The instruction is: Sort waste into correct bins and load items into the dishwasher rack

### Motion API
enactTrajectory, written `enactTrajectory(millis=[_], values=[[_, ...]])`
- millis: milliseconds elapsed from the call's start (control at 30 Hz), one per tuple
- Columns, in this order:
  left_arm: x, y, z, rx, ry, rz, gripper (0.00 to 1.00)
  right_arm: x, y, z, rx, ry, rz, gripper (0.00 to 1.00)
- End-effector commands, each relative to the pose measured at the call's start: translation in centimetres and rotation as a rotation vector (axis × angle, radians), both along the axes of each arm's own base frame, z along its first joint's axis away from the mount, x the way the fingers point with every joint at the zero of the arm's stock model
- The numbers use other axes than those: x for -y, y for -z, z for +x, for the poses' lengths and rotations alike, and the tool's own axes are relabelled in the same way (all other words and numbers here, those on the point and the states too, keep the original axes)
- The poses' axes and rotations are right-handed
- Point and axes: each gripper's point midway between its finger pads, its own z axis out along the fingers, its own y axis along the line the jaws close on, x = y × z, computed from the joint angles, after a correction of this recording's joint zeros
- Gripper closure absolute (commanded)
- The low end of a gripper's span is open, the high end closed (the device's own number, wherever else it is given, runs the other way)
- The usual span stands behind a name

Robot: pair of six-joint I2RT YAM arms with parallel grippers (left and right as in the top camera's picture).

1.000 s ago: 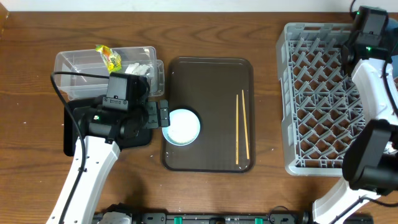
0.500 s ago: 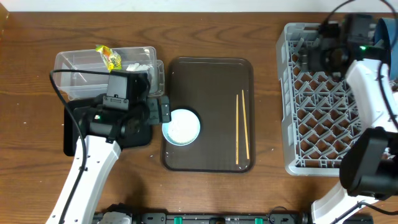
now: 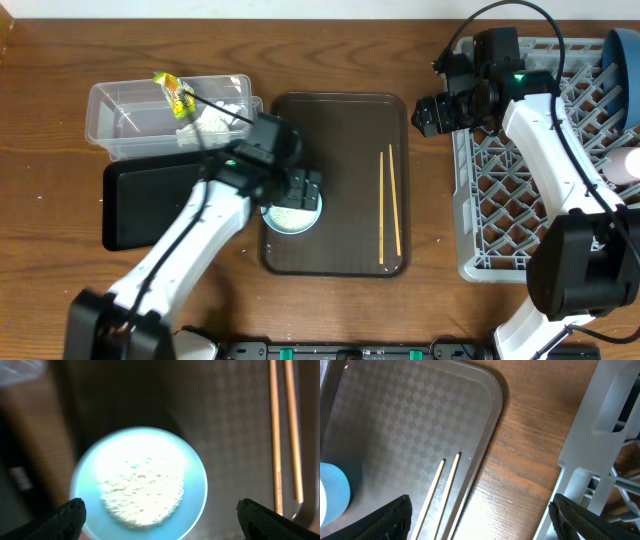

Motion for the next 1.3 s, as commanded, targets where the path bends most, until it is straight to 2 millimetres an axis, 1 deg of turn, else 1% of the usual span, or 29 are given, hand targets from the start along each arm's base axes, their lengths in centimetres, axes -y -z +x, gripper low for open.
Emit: enactTrajectory(millis=[0, 133, 200, 267, 333, 400, 467, 500, 533, 633, 667, 733, 833, 867, 1000, 1100, 1200, 1267], values=[[1.5, 2.1, -0.8, -0.050, 0.041, 0.026, 0.01, -0.7, -1.5, -0.3, 0.023, -0.003, 0.019, 0.13], [4.0, 4.1, -1.1, -0.060, 0.107, 0.033, 0.02, -0.8, -1.4, -0.6, 0.013, -0.007, 0.017, 0.14], [4.9, 4.9, -1.2, -0.063, 0.132, 0.036, 0.08, -0.8, -1.4, -0.7, 0.008, -0.008, 0.017, 0.14], [5.5, 5.7, -1.5, -0.074, 0.151, 0.043, 0.15, -0.8, -1.3, -0.8, 0.005, -0.008, 0.017, 0.14], [5.9, 6.6, -1.9, -0.092, 0.166, 0.055, 0.21, -0.8, -1.3, -0.8, 0.001, -0.008, 0.016, 0.14], [6.0, 7.1, -2.2, -0.107, 0.173, 0.063, 0.25, -0.8, -1.3, -0.9, -0.001, -0.007, 0.016, 0.14], [6.0, 7.6, -2.4, -0.120, 0.176, 0.071, 0.34, -0.8, -1.3, -0.9, -0.001, -0.007, 0.016, 0.14], [6.0, 7.8, -2.4, -0.125, 0.177, 0.074, 0.41, -0.8, -1.3, -0.9, -0.001, -0.007, 0.016, 0.14], [5.9, 7.8, -2.5, -0.128, 0.177, 0.076, 0.45, -0.8, -1.3, -0.9, -0.001, -0.008, 0.016, 0.14], [6.0, 7.8, -2.4, -0.127, 0.177, 0.075, 0.61, -0.8, -1.3, -0.9, -0.001, -0.007, 0.016, 0.14], [5.9, 7.8, -2.4, -0.125, 0.176, 0.075, 0.64, -0.8, -1.3, -0.9, -0.001, -0.007, 0.016, 0.14], [6.0, 7.6, -2.4, -0.121, 0.176, 0.073, 0.74, -0.8, -1.3, -0.9, -0.002, -0.008, 0.015, 0.14], [6.1, 7.0, -2.2, -0.106, 0.176, 0.065, 0.91, -0.8, -1.3, -0.9, -0.002, -0.007, 0.016, 0.19], [6.0, 6.7, -2.0, -0.094, 0.174, 0.066, 0.94, -0.7, -1.3, -0.9, -0.002, -0.006, 0.015, 0.19], [5.3, 5.0, -1.3, -0.037, 0.152, 0.083, 0.94, -0.7, -1.2, -0.9, -0.004, -0.005, 0.015, 0.19], [4.4, 3.0, -0.7, 0.003, 0.120, 0.060, 0.94, -0.7, -1.2, -1.0, -0.009, -0.006, 0.014, 0.18], [2.5, 0.9, -0.1, 0.034, 0.065, 0.042, 0.94, -0.7, -1.2, -1.0, -0.009, -0.005, 0.014, 0.18], [0.6, -0.5, 0.3, 0.050, 0.011, 0.034, 0.94, -0.6, -1.2, -1.0, -0.007, -0.008, 0.012, 0.18]])
